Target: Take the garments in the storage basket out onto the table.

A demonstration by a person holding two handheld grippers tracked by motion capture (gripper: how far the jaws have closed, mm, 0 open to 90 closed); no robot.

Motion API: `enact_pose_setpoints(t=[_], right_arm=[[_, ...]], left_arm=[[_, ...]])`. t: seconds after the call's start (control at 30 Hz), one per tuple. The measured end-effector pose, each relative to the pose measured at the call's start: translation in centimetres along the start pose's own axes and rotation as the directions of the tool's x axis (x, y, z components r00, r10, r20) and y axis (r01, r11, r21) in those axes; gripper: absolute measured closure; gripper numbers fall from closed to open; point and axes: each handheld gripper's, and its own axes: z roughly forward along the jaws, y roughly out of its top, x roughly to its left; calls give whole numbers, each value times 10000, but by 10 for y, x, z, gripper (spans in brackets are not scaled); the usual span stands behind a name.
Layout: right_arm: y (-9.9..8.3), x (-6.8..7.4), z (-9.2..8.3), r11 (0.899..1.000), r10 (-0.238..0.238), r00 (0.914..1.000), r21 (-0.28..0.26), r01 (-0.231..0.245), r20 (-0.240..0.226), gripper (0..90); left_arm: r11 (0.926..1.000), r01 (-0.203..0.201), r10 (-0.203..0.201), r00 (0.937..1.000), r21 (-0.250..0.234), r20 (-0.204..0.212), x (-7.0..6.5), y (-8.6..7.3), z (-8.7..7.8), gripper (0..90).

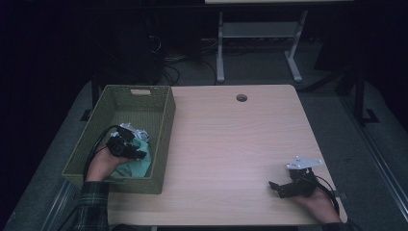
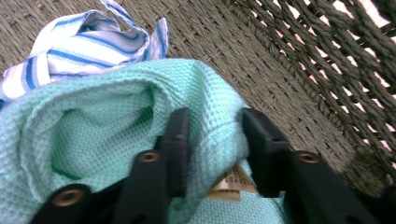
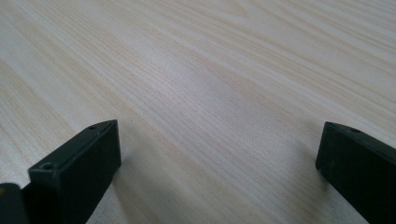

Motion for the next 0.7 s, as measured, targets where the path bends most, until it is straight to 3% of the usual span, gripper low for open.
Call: enact_pose_setpoints(t=[0.07,0.2,0.5,0.7], right_arm=[[0,0,0,10000,-7,10000,-2,7,5,0],[0,0,0,10000,-9,10000,-2,9,3,0],[0,0,0,10000,6,10000,-7,-6,-4,0],[0,0,0,10000,13,10000,-9,-13,-8,0]], left_arm=[[9996,278,-278,9996,-9,50,0,0,-1,744],[9994,341,-342,9994,67,68,2,1,-5,801],[9924,602,-600,9982,-1070,51,4,0,-19,819],[9774,720,-718,9974,-1987,83,6,-2,-30,819]])
